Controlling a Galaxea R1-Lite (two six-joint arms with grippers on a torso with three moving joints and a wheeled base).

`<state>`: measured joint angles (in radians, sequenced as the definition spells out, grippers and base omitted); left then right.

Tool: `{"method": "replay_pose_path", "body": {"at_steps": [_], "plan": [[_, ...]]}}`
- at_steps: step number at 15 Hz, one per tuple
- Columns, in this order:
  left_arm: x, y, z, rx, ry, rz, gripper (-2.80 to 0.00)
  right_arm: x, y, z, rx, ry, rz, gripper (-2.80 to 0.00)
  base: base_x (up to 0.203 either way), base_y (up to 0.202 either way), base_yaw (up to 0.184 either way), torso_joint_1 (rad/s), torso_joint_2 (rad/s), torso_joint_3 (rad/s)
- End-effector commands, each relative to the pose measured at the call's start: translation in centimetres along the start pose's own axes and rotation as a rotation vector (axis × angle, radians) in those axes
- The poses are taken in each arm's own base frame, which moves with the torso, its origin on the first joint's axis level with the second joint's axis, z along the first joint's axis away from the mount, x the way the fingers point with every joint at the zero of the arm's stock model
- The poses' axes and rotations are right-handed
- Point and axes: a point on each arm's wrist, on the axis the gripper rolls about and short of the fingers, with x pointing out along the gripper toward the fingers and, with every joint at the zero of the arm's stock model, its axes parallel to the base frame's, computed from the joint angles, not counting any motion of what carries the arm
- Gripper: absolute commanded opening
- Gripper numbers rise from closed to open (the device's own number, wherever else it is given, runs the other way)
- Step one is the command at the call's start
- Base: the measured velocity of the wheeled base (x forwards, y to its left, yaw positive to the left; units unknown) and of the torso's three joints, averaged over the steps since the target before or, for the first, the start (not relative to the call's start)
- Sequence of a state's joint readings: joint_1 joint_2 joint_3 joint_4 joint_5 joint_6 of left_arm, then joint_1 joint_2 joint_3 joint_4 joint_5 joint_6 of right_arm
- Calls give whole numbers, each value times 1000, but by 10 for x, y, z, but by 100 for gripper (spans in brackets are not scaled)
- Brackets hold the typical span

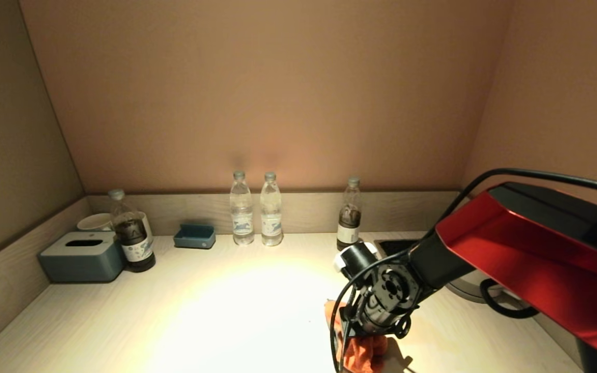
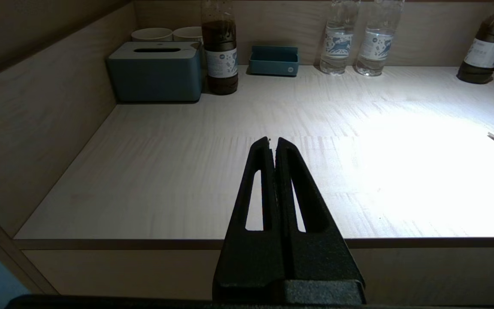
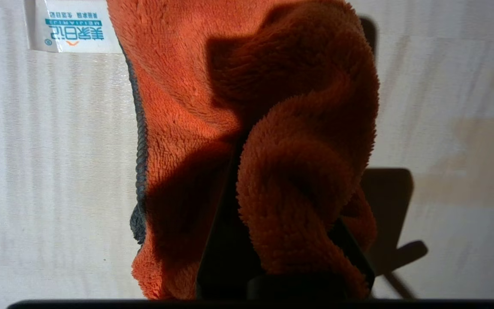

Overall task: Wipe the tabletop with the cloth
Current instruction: Sweep the stains on the table

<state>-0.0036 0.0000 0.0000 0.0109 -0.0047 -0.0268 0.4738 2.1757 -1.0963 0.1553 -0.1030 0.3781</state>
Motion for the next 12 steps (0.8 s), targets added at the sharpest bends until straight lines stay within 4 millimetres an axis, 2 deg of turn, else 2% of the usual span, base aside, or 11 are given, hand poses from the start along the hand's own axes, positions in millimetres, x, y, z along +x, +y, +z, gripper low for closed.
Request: {"method": "replay_pose_path", "body": {"at_steps": [1, 9, 12], "plan": [[0, 0, 0, -1, 0, 1, -280, -5, -19, 0, 20, -3, -31, -280, 0, 0, 0, 0, 0, 0], [0, 0, 0, -1, 0, 1, -280, -13, -104, -1, 126, 24, -100, -280, 0, 0, 0, 0, 0, 0], [0, 0, 0, -1, 0, 1, -280, -18, -149, -3, 178, 31, -115, -280, 0, 0, 0, 0, 0, 0]]}}
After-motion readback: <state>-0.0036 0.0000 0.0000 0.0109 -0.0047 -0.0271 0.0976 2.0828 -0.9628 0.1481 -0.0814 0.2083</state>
